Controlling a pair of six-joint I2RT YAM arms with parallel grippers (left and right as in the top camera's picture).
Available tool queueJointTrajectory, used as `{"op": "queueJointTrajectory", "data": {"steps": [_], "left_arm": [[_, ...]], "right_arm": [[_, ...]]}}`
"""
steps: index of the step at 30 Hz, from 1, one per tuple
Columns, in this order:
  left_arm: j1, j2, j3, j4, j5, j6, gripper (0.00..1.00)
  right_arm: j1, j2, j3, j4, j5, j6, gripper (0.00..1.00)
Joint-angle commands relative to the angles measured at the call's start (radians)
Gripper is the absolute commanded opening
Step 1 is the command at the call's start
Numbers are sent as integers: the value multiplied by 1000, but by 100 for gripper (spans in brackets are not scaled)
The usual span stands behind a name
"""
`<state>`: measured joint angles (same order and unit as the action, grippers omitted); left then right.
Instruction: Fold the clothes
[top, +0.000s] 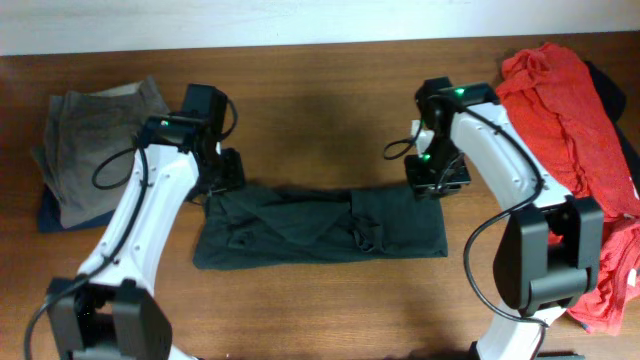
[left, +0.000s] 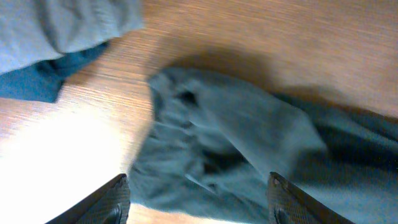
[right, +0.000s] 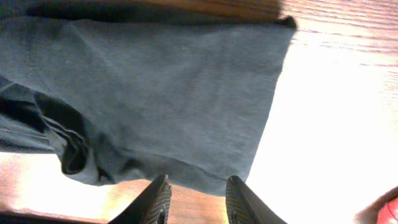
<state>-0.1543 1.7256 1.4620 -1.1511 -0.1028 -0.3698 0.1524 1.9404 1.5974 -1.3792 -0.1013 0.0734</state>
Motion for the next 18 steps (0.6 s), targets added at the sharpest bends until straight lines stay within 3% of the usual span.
{"op": "queueJointTrajectory", "data": {"steps": [1, 8, 18], "left_arm": [[58, 68, -14, 26, 12, 63, 71], [75, 180, -16, 86, 172, 241, 72], [75, 338, -28, 97, 148, 267, 72]], "right_arm": [[-23, -26, 18, -4, 9, -23, 35], [-22, -25, 18, 6, 9, -25, 36], [-22, -25, 16, 5, 9, -25, 37]]}}
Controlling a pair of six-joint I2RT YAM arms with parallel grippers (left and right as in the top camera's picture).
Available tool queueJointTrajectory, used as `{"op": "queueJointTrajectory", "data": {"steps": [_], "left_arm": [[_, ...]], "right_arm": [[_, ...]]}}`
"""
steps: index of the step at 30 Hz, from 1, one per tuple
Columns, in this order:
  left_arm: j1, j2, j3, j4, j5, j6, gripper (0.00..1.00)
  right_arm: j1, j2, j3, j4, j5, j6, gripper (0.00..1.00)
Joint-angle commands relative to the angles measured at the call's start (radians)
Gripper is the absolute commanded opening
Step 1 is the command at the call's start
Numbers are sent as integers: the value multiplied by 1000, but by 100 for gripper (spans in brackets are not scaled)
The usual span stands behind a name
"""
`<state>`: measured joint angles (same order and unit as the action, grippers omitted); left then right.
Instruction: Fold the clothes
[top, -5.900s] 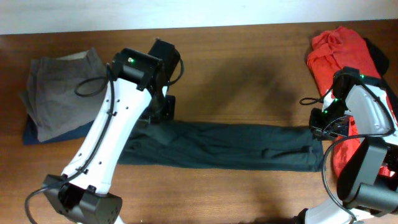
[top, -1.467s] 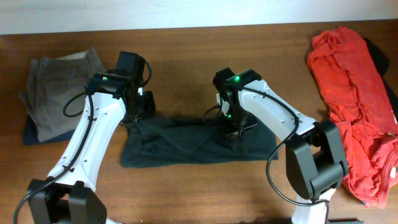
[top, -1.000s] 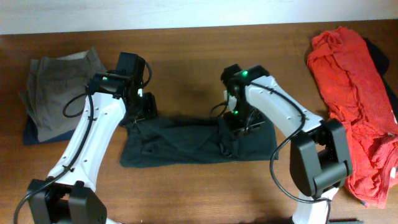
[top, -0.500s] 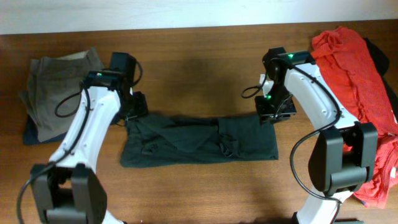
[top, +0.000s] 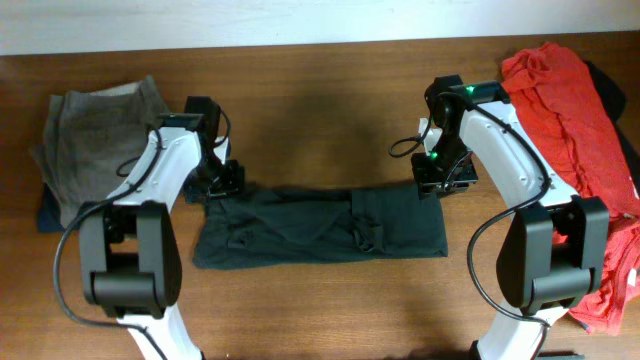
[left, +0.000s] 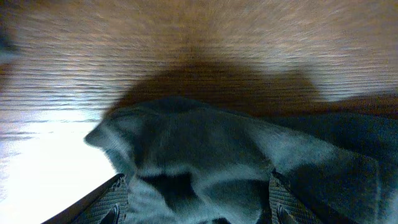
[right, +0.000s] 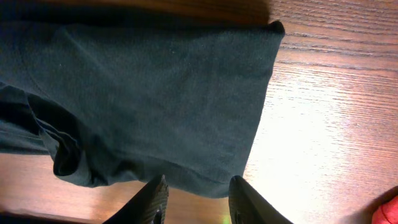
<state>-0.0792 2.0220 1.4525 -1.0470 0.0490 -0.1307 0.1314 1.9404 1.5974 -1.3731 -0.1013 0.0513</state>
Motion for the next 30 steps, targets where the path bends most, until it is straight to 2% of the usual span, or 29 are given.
{"op": "queueJointTrajectory", "data": {"steps": [1, 14, 21, 24, 30], "left_arm": [[0, 51, -26, -11, -16, 27, 72], [0, 56, -172, 11, -99, 12, 72], [0, 55, -119, -23, -109, 10, 72], [0, 53, -85, -77, -159, -41, 72], [0, 44, -85, -110, -127, -48, 75]], "right_arm": [[-1, -25, 16, -1, 9, -3, 38], [-1, -25, 16, -1, 9, -2, 38], [-1, -25, 16, -5, 10, -3, 38], [-1, -25, 16, -7, 10, -3, 38], [-1, -25, 16, -8, 35, -3, 38]]}}
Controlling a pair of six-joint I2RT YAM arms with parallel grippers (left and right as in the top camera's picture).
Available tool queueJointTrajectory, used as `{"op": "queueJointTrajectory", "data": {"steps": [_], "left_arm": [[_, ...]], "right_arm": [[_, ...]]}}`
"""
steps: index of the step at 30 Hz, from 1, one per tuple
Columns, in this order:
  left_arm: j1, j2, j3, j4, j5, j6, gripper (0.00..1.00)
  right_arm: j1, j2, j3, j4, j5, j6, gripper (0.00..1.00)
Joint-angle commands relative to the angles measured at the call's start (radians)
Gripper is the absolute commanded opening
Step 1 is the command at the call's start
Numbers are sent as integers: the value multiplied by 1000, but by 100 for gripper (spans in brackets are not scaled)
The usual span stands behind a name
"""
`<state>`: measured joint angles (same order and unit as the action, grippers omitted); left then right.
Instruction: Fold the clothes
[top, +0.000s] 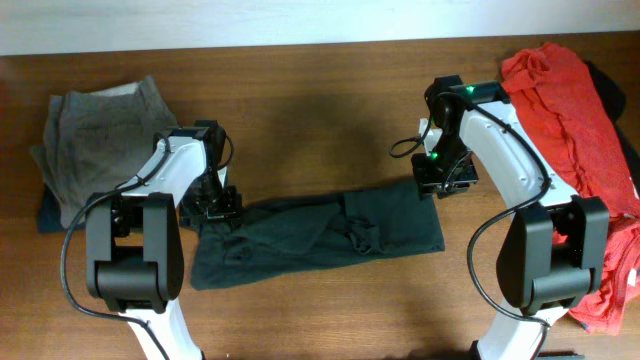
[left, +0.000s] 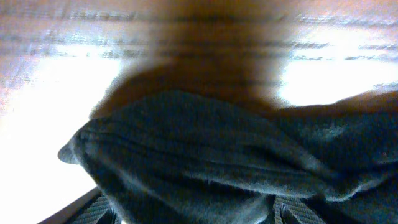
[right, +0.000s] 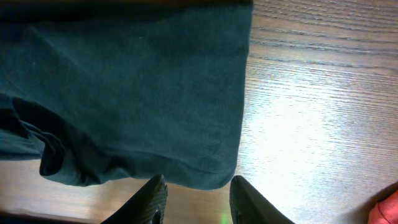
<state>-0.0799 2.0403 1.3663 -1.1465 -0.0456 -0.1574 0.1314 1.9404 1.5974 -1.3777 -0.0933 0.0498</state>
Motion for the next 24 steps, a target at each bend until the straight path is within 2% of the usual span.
{"op": "queueJointTrajectory", "data": {"steps": [1, 8, 11, 13, 16, 17, 22, 24], "left_arm": [[0, 26, 0, -10, -23, -23, 75], [0, 26, -31, 3, -18, -40, 81], [0, 26, -78, 51, 23, -40, 79], [-1, 26, -108, 82, 69, -39, 75], [0, 26, -140, 121, 107, -39, 36], [0, 26, -139, 122, 107, -39, 25], [2, 7, -128, 120, 106, -24, 0], [8, -24, -109, 99, 105, -24, 0]], "right_arm": [[-1, -25, 16, -3, 27, -1, 38], [-1, -25, 16, -3, 27, -1, 39], [-1, -25, 16, -3, 27, -1, 38], [-1, -25, 16, -3, 27, -1, 38], [-1, -25, 16, -3, 27, -1, 38], [-1, -25, 16, -3, 27, -1, 39], [-2, -25, 16, -3, 27, -1, 38], [-2, -25, 16, -2, 27, -1, 38]]}}
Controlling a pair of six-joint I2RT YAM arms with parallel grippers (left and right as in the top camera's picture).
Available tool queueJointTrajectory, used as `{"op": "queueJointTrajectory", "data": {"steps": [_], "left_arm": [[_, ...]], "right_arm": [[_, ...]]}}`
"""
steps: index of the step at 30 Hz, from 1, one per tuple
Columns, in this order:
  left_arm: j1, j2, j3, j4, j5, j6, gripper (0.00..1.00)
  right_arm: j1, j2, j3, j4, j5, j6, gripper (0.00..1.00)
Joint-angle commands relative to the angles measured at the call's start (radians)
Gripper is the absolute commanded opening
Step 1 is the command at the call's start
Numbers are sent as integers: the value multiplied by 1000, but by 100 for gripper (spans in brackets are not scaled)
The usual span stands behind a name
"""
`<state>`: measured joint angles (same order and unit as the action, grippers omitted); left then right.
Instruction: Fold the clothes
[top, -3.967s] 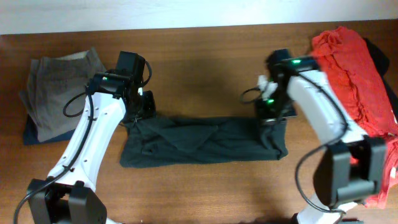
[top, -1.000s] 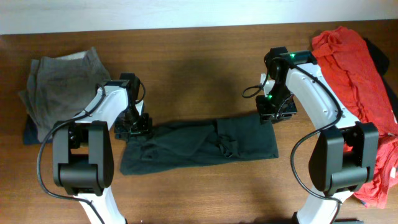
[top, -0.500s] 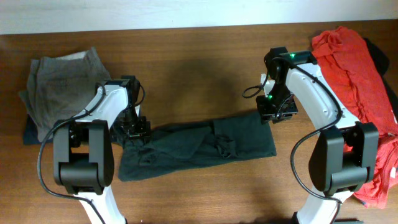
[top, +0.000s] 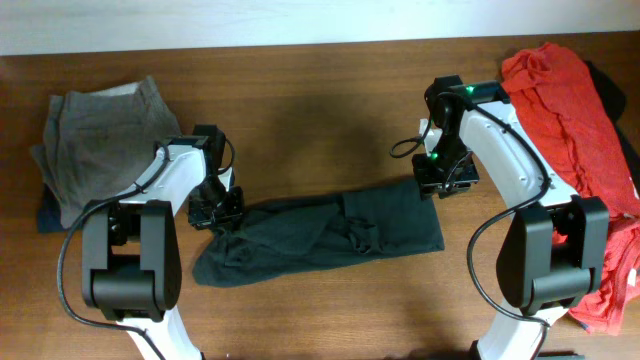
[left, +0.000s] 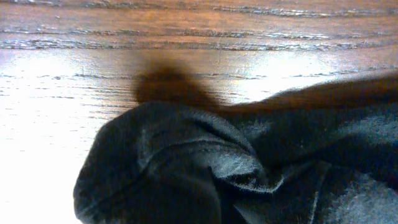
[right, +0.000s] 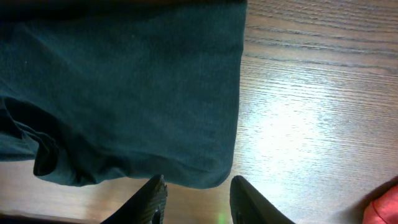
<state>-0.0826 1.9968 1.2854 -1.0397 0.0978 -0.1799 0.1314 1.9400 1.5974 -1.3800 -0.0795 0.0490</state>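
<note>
A dark green garment (top: 320, 235) lies crumpled and slanted across the middle of the wooden table (top: 320, 110), its left end lower than its right. My left gripper (top: 216, 206) sits on its bunched upper left corner. The left wrist view shows gathered cloth (left: 186, 162) filling the jaws and hiding the fingers, which have closed on it. My right gripper (right: 198, 202) is open just past the garment's right end (right: 155, 93), with bare wood between its fingertips (right: 154, 198).
A folded grey-brown pile (top: 100, 135) rests on a dark blue piece (top: 50, 212) at the far left. A heap of red clothes (top: 570, 110) covers the right side and runs down to the front right corner.
My left fingers, open at the frame's lower corners before, are now buried in bunched cloth. The garment's left corner has gathered under that gripper. The right gripper has hardly moved.
The garment first lay flat and level, with both grippers open above its far corners. My left gripper was then low at the left corner, still open. After that the garment lay slanted, and now its left corner is bunched in the left jaws.
</note>
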Motion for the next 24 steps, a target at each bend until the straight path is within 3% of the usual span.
{"op": "queueJointTrajectory", "data": {"steps": [1, 17, 24], "left_arm": [[14, 6, -15, -25, -43, -2, 0], [85, -174, 346, -375, -94, 21, 0], [68, -174, 543, -480, -65, 16, 0]], "right_arm": [[-2, -24, 16, 0, 14, 0, 39], [0, -21, 3, 19, 12, 0, 42], [31, -20, -130, 116, -35, 12, 41]]}}
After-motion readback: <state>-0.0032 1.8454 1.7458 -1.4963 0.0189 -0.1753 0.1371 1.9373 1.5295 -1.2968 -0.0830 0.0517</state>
